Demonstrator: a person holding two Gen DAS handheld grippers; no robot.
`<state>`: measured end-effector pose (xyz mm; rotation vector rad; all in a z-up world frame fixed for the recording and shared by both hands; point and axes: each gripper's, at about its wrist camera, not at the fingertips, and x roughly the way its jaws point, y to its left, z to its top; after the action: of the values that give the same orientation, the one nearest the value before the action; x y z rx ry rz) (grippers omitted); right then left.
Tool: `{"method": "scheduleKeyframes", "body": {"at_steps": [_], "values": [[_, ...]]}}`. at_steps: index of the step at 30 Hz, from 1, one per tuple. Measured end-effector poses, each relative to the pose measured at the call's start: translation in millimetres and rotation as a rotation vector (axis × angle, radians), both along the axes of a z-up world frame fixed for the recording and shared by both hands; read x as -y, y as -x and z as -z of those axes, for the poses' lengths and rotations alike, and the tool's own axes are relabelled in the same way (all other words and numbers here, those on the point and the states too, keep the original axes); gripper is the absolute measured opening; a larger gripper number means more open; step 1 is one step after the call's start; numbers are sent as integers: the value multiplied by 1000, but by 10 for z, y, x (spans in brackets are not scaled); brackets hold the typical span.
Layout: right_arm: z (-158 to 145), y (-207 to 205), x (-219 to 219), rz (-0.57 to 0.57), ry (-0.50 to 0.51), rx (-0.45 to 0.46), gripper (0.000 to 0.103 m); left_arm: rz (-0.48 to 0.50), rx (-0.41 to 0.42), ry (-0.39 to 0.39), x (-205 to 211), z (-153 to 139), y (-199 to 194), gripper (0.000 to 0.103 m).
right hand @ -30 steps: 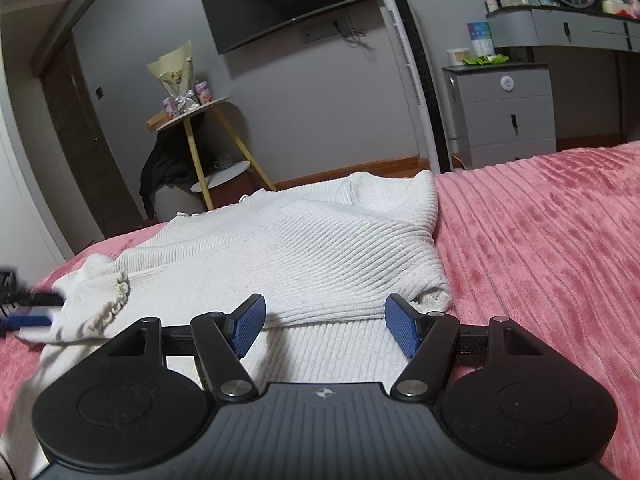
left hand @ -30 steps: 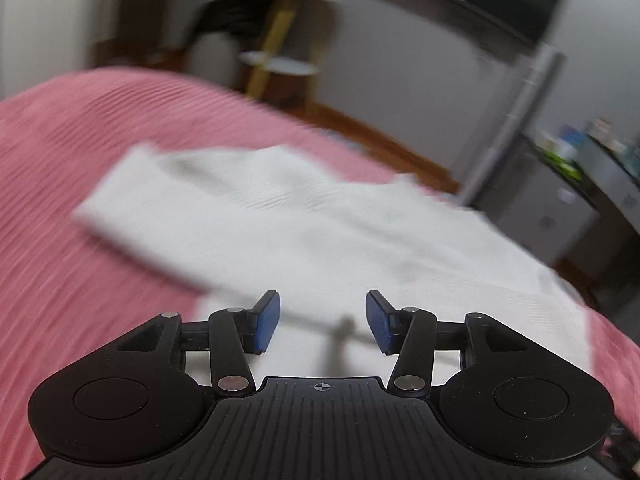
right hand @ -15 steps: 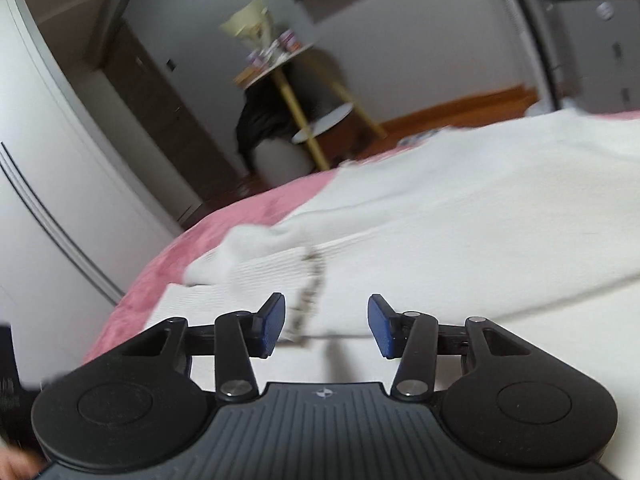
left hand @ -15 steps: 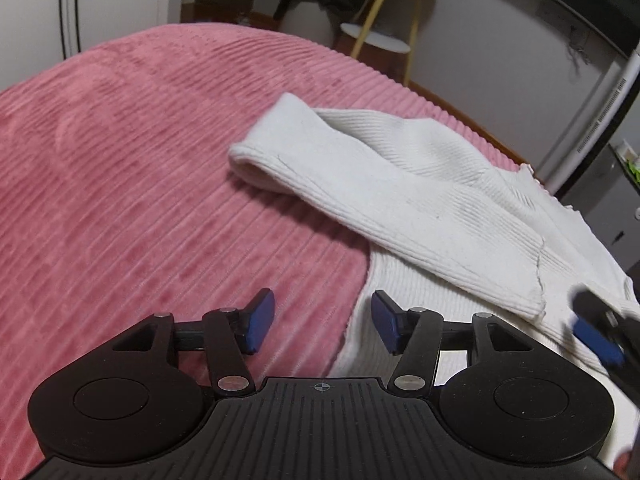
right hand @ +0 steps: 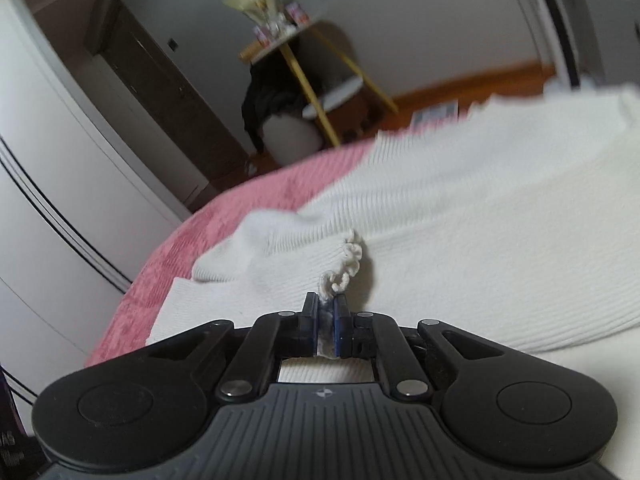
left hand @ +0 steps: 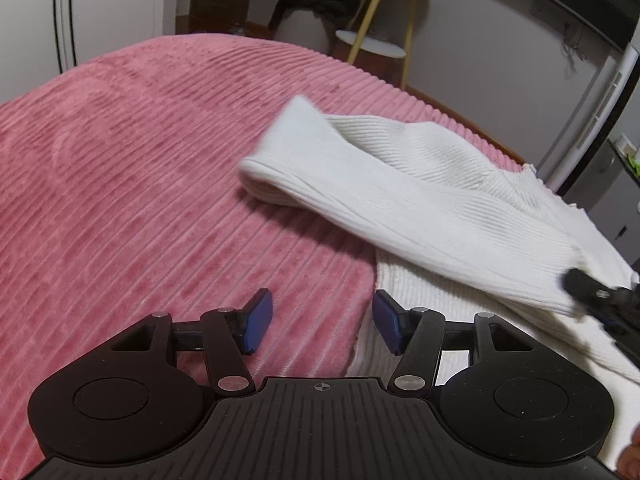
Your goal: Fold small clothes
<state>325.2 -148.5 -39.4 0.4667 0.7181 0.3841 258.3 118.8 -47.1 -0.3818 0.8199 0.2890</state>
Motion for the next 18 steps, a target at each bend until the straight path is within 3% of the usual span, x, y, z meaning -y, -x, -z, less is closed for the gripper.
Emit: {"method": "scheduleKeyframes", "body": {"at_steps": [5,10,14,18], "values": [[-264,272,358,132,136,125,6,32,14,-8,95,-18,-7,61],[-304,485,824,287,280,147,6,64,33,0,200,-12,-19,61],[-152,450,1159,339,191,29,13,103,45,-6,319,-21,-42,61],[-10,372,1225,302,59,-27,34,143,61,-7,409,-21,-73,66]]}}
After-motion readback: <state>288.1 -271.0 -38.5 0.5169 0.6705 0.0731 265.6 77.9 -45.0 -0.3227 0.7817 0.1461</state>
